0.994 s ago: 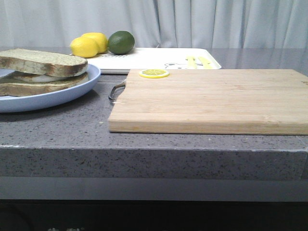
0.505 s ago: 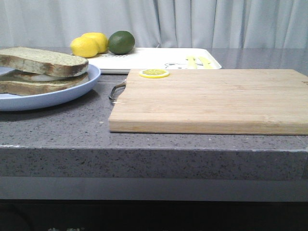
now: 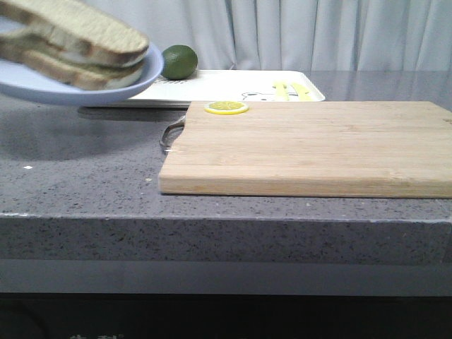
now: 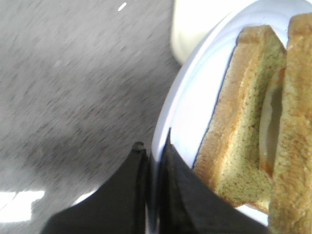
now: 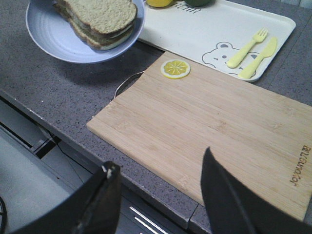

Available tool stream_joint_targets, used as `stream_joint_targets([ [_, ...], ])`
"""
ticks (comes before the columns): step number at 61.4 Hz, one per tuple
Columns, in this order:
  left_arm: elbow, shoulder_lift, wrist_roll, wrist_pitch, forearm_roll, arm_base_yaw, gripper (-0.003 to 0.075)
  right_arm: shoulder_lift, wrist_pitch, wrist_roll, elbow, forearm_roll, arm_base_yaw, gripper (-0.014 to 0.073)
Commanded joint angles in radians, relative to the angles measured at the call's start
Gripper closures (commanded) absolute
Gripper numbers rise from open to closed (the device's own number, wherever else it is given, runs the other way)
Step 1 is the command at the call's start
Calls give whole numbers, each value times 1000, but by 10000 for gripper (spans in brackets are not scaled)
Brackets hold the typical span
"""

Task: Place bread and move sandwich to tray
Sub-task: 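Grip the blue plate rim with the left gripper and lift it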

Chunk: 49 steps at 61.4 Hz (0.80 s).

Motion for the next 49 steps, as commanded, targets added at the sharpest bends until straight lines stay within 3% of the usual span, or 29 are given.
stream_joint_targets([
  [1, -65, -37, -7, -100, -104, -45, 741, 2, -67, -4, -22, -2, -5, 192],
  [15, -228, 118, -27, -88, -196, -116, 741, 2, -67, -4, -22, -2, -5, 192],
  [33, -450, 337, -122, -74, -354, -130, 741, 2, -67, -4, -22, -2, -5, 192],
  [49, -516, 448, -215, -90, -358, -130, 741, 2, -67, -4, -22, -2, -5, 192],
])
